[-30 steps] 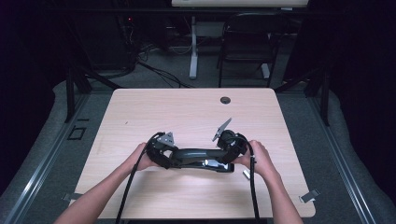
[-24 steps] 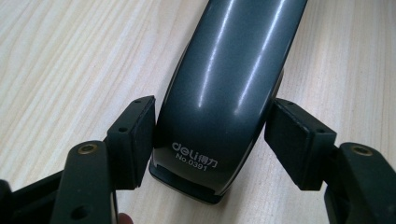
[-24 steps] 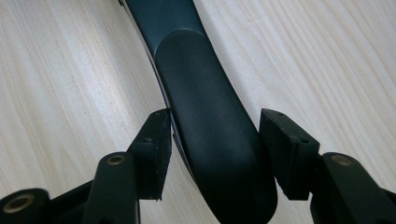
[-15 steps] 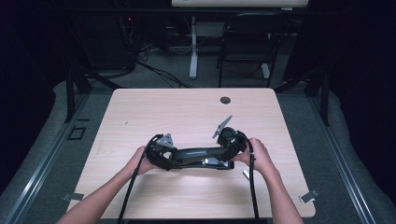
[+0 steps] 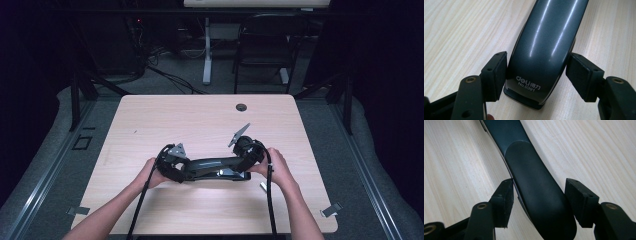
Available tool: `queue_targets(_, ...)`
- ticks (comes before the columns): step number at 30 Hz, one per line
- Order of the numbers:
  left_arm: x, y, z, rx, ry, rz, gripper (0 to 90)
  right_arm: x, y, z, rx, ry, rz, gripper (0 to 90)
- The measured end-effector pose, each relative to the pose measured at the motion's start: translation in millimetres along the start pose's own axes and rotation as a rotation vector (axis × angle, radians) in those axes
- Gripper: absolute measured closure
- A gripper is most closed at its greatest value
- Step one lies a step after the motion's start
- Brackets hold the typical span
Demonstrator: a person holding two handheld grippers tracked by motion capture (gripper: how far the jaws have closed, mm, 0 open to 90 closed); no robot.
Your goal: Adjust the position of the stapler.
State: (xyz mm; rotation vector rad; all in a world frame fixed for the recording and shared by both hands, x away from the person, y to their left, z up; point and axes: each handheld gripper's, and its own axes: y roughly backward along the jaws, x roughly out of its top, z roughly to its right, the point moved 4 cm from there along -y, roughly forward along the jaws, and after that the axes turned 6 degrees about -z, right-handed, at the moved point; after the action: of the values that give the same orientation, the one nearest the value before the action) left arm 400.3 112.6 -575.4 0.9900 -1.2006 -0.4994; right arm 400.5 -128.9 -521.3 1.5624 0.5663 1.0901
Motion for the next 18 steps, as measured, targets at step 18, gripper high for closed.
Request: queue_targets(18, -2.9, 2.5, 3.4, -0.021, 0.010, -0.004, 34.1, -4.0, 1.3, -3.9, 0.053, -0.017, 0.048, 42.3)
